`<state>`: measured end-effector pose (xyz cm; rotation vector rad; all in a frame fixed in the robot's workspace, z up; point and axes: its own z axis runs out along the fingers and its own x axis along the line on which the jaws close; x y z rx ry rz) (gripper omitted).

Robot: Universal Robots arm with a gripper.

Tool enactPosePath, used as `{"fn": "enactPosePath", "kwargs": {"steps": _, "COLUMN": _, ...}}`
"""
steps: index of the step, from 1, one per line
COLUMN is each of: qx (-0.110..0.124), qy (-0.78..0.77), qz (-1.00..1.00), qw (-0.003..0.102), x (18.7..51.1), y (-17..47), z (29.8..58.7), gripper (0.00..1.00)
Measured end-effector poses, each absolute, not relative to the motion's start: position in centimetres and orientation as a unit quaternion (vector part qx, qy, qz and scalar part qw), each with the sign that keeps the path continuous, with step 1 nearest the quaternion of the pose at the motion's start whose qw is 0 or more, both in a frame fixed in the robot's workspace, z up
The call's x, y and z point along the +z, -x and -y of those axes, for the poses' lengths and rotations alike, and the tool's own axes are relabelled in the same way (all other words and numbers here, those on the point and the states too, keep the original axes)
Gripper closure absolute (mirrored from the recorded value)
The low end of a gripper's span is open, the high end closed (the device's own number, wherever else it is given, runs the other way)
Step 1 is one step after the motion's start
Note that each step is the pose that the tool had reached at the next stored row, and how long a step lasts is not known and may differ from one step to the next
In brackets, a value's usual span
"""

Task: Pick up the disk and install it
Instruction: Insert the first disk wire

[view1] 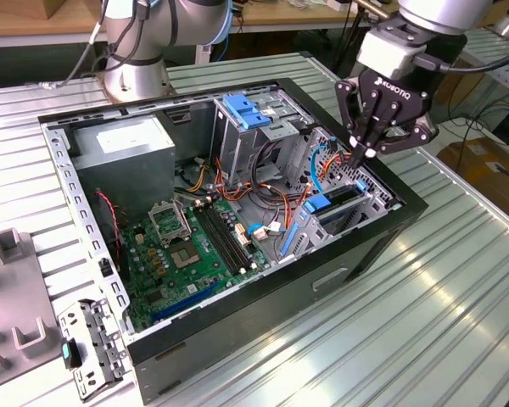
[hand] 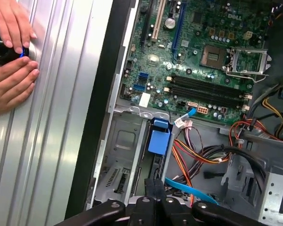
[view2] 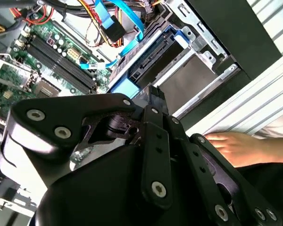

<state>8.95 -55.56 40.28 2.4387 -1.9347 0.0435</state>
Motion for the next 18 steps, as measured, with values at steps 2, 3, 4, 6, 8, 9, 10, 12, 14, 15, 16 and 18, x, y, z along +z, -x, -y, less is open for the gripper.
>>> {"fn": "enactPosePath", "kwargs": {"steps": 2, "qx": 0.013, "qy": -0.796, "qz": 0.605, "qw": 0.015, "x": 40.5, "y": -9.0, "z": 55.6, "gripper": 0.89}}
{"fn": "enactPosePath", "kwargs": {"steps": 3, "qx": 0.013, "qy": -0.796, "qz": 0.604, "qw": 0.015, "x": 40.5, "y": -9.1, "z": 55.5, "gripper": 0.89}}
{"fn": "enactPosePath", "kwargs": {"steps": 4, "qx": 0.012, "qy": -0.797, "qz": 0.604, "qw": 0.015, "x": 40.5, "y": -9.5, "z": 55.5, "gripper": 0.89}}
{"fn": "enactPosePath", "kwargs": {"steps": 6, "qx": 0.011, "qy": -0.797, "qz": 0.604, "qw": 0.016, "x": 40.5, "y": -10.1, "z": 55.4, "gripper": 0.89}}
{"fn": "enactPosePath", "kwargs": {"steps": 8, "qx": 0.011, "qy": -0.797, "qz": 0.604, "qw": 0.016, "x": 40.5, "y": -10.8, "z": 55.3, "gripper": 0.89}}
{"fn": "enactPosePath", "kwargs": {"steps": 9, "qx": 0.011, "qy": -0.797, "qz": 0.604, "qw": 0.016, "x": 40.5, "y": -11.1, "z": 55.2, "gripper": 0.89}}
{"fn": "enactPosePath", "kwargs": {"steps": 10, "qx": 0.011, "qy": -0.797, "qz": 0.604, "qw": 0.016, "x": 40.5, "y": -11.4, "z": 55.1, "gripper": 0.89}}
{"fn": "enactPosePath", "kwargs": {"steps": 12, "qx": 0.011, "qy": -0.797, "qz": 0.604, "qw": 0.016, "x": 40.5, "y": -11.9, "z": 55.0, "gripper": 0.89}}
{"fn": "enactPosePath", "kwargs": {"steps": 14, "qx": 0.011, "qy": -0.798, "qz": 0.603, "qw": 0.016, "x": 40.5, "y": -12.4, "z": 54.6, "gripper": 0.89}}
{"fn": "enactPosePath", "kwargs": {"steps": 15, "qx": 0.011, "qy": -0.798, "qz": 0.602, "qw": 0.016, "x": 40.5, "y": -12.5, "z": 54.5, "gripper": 0.89}}
{"fn": "enactPosePath", "kwargs": {"steps": 16, "qx": 0.011, "qy": -0.799, "qz": 0.602, "qw": 0.016, "x": 40.5, "y": -12.6, "z": 54.4, "gripper": 0.89}}
{"fn": "enactPosePath", "kwargs": {"steps": 18, "qx": 0.011, "qy": -0.8, "qz": 0.6, "qw": 0.016, "x": 40.5, "y": -12.8, "z": 54.3, "gripper": 0.89}}
